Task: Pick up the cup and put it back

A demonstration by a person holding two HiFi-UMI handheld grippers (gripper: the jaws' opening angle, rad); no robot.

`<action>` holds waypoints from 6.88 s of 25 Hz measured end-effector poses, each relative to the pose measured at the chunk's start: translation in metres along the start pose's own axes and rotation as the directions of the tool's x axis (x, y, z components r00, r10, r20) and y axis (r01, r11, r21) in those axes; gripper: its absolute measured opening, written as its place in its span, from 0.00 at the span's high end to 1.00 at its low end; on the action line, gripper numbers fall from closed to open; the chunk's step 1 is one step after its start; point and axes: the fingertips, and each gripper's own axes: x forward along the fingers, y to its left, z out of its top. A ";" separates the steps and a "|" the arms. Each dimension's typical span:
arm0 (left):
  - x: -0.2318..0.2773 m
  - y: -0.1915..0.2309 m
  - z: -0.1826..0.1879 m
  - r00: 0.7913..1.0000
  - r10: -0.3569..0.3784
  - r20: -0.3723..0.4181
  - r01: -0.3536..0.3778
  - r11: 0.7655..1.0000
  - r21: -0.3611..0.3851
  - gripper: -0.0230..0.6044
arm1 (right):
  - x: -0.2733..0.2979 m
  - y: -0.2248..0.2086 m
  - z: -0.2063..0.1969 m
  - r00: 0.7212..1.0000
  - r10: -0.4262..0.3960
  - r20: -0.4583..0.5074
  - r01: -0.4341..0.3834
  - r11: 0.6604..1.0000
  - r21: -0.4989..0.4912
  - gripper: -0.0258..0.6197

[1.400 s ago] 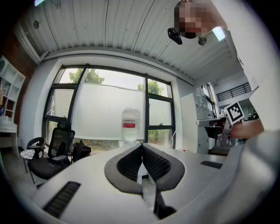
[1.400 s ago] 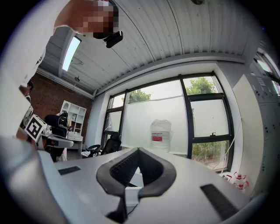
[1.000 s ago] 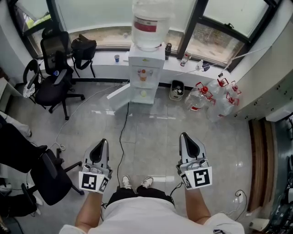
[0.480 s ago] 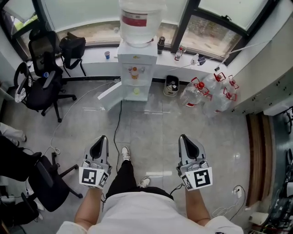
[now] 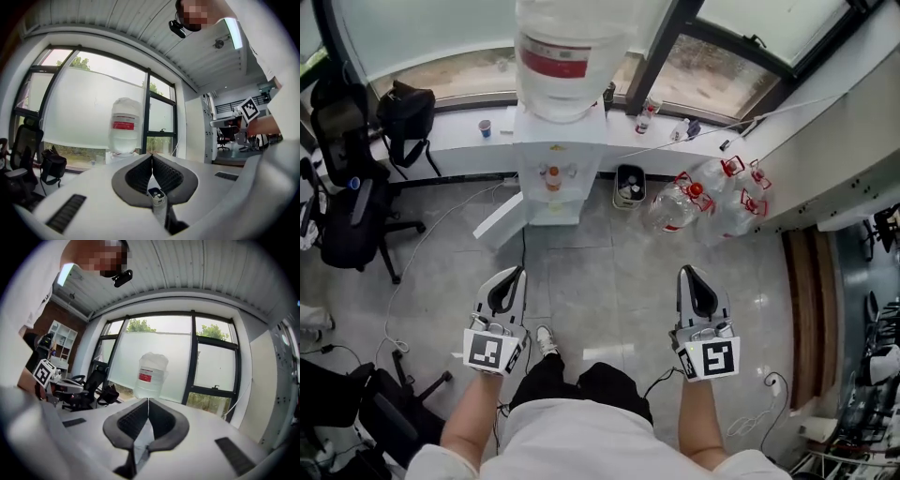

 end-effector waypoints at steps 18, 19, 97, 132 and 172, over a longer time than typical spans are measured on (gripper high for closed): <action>0.125 0.033 -0.043 0.993 0.101 -0.061 -0.104 0.994 -0.039 0.92 | 0.150 -0.011 -0.084 0.965 0.258 -0.045 -0.255 0.964 0.074 0.93; 0.135 0.038 -0.055 0.992 0.113 -0.063 -0.115 0.993 -0.035 0.92 | 0.163 -0.010 -0.097 0.959 0.277 -0.057 -0.274 0.960 0.064 0.93; 0.497 0.220 -0.775 0.945 0.035 -0.326 -0.009 0.997 0.081 0.35 | 0.376 0.145 -0.687 0.896 0.418 0.152 -0.431 0.900 0.068 0.93; 0.270 0.177 -0.619 0.989 -0.039 -0.141 0.034 0.999 -0.037 0.35 | 0.394 0.123 -0.653 0.919 0.257 0.300 -0.317 0.933 0.171 0.93; 0.512 0.226 -0.793 0.939 0.071 -0.335 -0.044 0.995 0.089 0.35 | 0.338 0.049 -0.721 0.979 0.185 0.081 -0.192 0.977 0.094 0.93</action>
